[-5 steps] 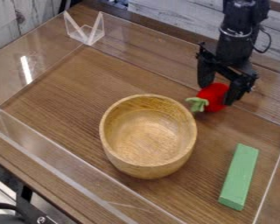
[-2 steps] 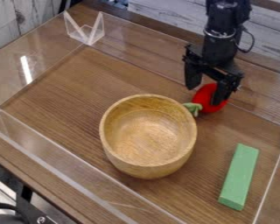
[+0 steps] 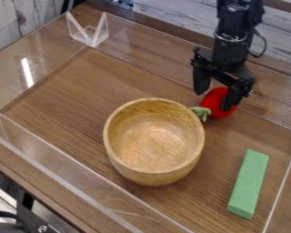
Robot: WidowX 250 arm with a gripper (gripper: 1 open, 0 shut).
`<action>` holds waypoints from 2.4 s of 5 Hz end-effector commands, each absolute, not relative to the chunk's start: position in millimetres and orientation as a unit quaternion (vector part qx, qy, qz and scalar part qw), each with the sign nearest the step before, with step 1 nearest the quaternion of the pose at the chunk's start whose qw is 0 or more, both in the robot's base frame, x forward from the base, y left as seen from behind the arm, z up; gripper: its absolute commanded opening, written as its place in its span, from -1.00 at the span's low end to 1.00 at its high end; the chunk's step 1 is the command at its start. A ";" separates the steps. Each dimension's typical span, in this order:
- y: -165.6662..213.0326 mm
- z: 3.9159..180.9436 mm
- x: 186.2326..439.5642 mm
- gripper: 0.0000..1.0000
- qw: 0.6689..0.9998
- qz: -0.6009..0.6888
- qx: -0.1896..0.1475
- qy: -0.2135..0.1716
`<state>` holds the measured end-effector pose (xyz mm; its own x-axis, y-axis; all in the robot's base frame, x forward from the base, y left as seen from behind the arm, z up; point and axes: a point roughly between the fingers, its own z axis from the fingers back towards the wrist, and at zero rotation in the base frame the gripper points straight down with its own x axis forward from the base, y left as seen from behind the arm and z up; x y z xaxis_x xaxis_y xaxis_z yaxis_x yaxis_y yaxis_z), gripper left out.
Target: Move the red object to the left side of the table
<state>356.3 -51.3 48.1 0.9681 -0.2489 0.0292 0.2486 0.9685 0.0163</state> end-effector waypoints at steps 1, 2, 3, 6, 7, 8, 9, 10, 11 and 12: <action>-62.0 80.7 365.9 1.00 0.990 -0.125 0.010 -0.063; -58.8 84.5 368.1 1.00 0.990 -0.119 0.011 -0.071; -52.9 87.5 370.5 1.00 0.991 -0.110 0.012 -0.081; -50.0 78.8 361.5 -1.00 0.982 -0.167 0.002 -0.093; -49.1 91.5 360.8 -1.00 0.983 -0.152 0.008 -0.101; -39.6 133.5 352.7 -1.00 0.980 -0.151 0.021 -0.127; -7.8 167.5 342.6 -1.00 0.982 -0.120 0.036 -0.139; 41.5 164.1 335.5 -1.00 0.991 -0.015 0.049 -0.126; 87.8 157.7 328.0 -1.00 0.990 0.064 0.062 -0.112; 129.2 164.6 319.0 -1.00 0.989 0.077 0.069 -0.104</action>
